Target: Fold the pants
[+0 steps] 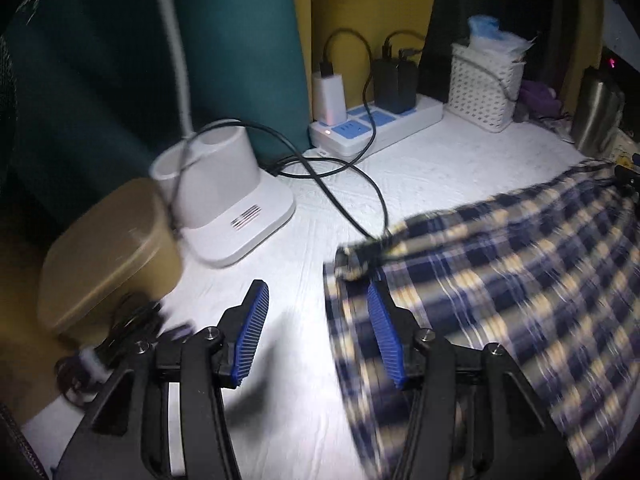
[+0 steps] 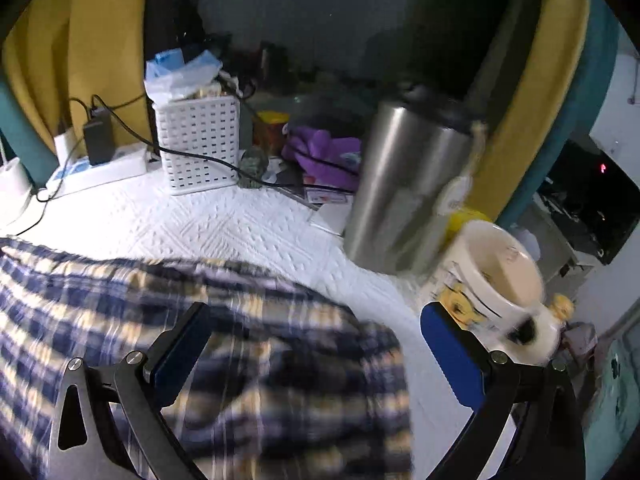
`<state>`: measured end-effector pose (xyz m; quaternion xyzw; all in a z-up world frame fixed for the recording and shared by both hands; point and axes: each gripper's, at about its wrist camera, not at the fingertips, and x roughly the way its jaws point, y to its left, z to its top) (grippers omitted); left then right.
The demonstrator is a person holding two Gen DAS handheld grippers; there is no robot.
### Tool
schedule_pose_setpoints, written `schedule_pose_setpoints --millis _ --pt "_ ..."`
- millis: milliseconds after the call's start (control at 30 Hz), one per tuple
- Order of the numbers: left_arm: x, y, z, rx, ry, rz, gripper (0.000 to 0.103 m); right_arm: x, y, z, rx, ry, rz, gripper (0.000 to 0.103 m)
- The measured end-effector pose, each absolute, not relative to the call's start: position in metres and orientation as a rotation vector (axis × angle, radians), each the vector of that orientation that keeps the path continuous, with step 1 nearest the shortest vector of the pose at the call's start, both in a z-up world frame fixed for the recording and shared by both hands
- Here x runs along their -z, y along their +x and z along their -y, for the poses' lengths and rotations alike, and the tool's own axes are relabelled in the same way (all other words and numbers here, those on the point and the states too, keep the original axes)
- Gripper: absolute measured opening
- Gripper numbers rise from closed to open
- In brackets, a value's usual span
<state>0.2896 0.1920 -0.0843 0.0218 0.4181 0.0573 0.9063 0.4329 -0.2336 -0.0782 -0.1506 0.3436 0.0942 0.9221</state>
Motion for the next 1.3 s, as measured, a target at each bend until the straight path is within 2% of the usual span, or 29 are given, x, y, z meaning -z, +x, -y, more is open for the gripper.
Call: schedule_pose_setpoints --millis 167,367,633,700,767,800,867,900,933,967,1067,1300 --pt "0.073 0.232 -0.177 -0.075 0.004 -0.849 0.052 0.085 0.399 0.258 -0.167 -0.292 -0.733 0.103" --pt "0.094 0.168 -0.144 0.000 -0.028 -0.890 0.052 0.106 0.362 0.295 -0.168 -0.186 -0.804 0.103" --pt "0.124 0.137 -0.141 -0.028 -0.146 -0.933 0.051 0.116 0.344 0.339 -0.182 -0.012 -0.844 0.103" --pt "0.124 0.132 -0.138 -0.029 -0.147 -0.918 0.042 0.122 0.343 0.343 -0.206 0.035 -0.866 0.098" --pt "0.123 0.127 -0.135 -0.032 -0.141 -0.908 0.018 0.128 0.345 0.342 -0.250 0.080 -0.890 0.081" --pt "0.123 0.126 -0.135 -0.032 -0.145 -0.907 0.013 0.130 0.346 0.341 -0.269 0.100 -0.897 0.076" --pt "0.120 0.121 -0.133 -0.028 -0.148 -0.891 0.007 0.130 0.345 0.338 -0.309 0.123 -0.887 0.055" --pt "0.116 0.117 -0.132 -0.031 -0.146 -0.877 0.007 0.129 0.345 0.335 -0.309 0.119 -0.880 0.053" --pt "0.113 0.114 -0.133 -0.032 -0.150 -0.867 0.006 0.127 0.344 0.333 -0.312 0.113 -0.866 0.038" --pt "0.110 0.112 -0.133 -0.031 -0.154 -0.862 0.006 0.123 0.341 0.333 -0.322 0.112 -0.850 0.034" --pt "0.101 0.104 -0.132 -0.031 -0.164 -0.841 0.005 0.109 0.332 0.332 -0.330 0.079 -0.818 0.029" --pt "0.101 0.089 -0.132 -0.033 -0.159 -0.857 0.005 0.095 0.311 0.339 -0.339 0.020 -0.801 0.028"
